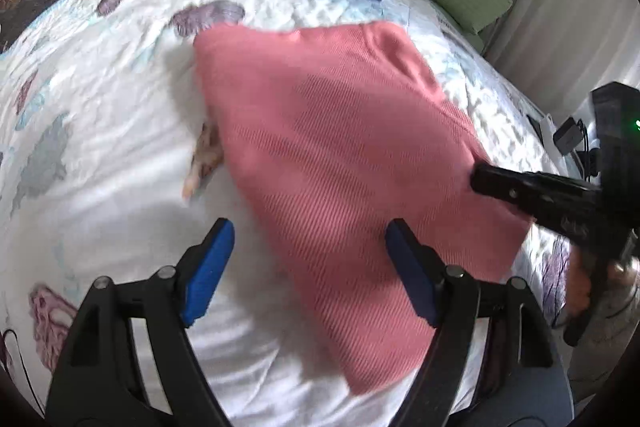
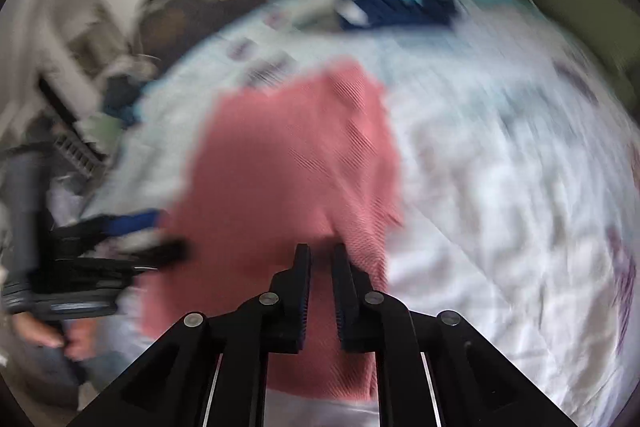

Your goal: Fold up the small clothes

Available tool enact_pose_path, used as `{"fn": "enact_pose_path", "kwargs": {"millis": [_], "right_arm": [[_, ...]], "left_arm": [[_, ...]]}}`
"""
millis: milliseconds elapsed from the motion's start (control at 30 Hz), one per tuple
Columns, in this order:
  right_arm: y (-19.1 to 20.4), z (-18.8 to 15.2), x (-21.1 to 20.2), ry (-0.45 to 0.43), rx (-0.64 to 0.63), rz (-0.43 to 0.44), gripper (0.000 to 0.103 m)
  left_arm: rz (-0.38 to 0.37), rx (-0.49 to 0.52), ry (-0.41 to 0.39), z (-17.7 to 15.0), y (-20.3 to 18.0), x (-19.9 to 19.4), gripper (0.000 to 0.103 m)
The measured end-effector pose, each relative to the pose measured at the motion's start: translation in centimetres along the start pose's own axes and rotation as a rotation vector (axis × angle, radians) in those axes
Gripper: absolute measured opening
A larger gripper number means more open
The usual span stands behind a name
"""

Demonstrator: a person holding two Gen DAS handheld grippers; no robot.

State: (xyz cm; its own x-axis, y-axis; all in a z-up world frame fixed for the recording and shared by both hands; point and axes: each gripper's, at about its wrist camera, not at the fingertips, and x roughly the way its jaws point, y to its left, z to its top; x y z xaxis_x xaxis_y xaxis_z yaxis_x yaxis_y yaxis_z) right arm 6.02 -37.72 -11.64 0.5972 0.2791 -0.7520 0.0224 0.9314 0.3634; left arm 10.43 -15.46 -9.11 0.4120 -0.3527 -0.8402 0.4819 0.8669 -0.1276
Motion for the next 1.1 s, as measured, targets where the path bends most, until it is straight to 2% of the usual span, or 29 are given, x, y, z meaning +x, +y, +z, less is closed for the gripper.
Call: {"fn": "enact_pose_path", "kwargs": {"millis": [67,167,200,333,400,433,467,500,567,667,733,867,933,1000,1067,1100], "right_arm": [[-1.6,-0.8,-0.4,-0.028,0.112,0.067,0.006],[-1.2,-1.5,-1.3,-0.040,0.100,0.038,0.007],[-0.9,-1.7,-1.9,-0.043,0.098,0.029,0.010],[0.2,-2.5,-4.4,-0.073,0.047,0.062,0.012],[0.6,-3.0,-4.5,-0.072,0.027,0.071,0.024],[0.2,-3.3,-4.1,-0.052,0.026,0.036,0.026],[-0.2,-3.4,-3.4,-0.030,0.031,0.002,0.024],[-0.6,-3.6,-2.5,-0.008,0.045,-0.006,0.024],[-0.7,-3.7,-3.0,-0.026,0.059,0.009,0.024],[-0.3,-3.2,-4.4,-0.052,0.038,0.002,0.025],[-0.3,-2.4,-5.1,-0.070,0.027,0.005,0.026],[-0.1,0.3,-6.2,-0.132,-0.002,-0.025,0.028],[0.5,1.3,-6.4,-0.147,-0.029,-0.015,0.028],[1.4,3.4,-5.9,-0.157,-0.055,0.014,0.028],[2.1,5.3,-4.7,-0.156,-0.065,0.051,0.028],[2.3,6.1,-4.0,-0.151,-0.064,0.068,0.028]], "left_arm": [[-0.009,-0.013,0.003,-1.1,0.4,0.2,0.083],[-0.055,-0.066,0.004,-2.4,1.3,0.0,0.083],[-0.059,-0.074,0.010,-2.5,1.4,-0.4,0.083],[-0.060,-0.030,0.009,-3.3,0.5,-2.8,0.083],[-0.076,0.002,0.001,-3.8,-0.1,-3.2,0.083],[-0.060,0.027,0.009,-4.1,-0.4,-2.8,0.083],[0.001,0.056,0.044,-4.6,-0.7,-1.5,0.083],[0.031,0.060,0.063,-4.8,-0.7,-0.9,0.083],[0.025,0.055,0.025,-5.2,-0.5,-1.2,0.084],[0.005,0.063,0.028,-4.7,-0.6,-2.4,0.084],[-0.020,0.056,-0.006,-4.2,-0.3,-3.6,0.084],[-0.036,0.016,-0.083,-1.6,0.3,-5.4,0.084],[-0.031,0.019,-0.107,0.2,0.3,-5.6,0.079],[-0.057,0.021,-0.132,1.7,0.3,-5.6,0.067],[-0.098,0.015,-0.152,3.6,0.1,-5.1,0.050],[-0.107,0.014,-0.147,4.4,0.0,-4.6,0.047]]}}
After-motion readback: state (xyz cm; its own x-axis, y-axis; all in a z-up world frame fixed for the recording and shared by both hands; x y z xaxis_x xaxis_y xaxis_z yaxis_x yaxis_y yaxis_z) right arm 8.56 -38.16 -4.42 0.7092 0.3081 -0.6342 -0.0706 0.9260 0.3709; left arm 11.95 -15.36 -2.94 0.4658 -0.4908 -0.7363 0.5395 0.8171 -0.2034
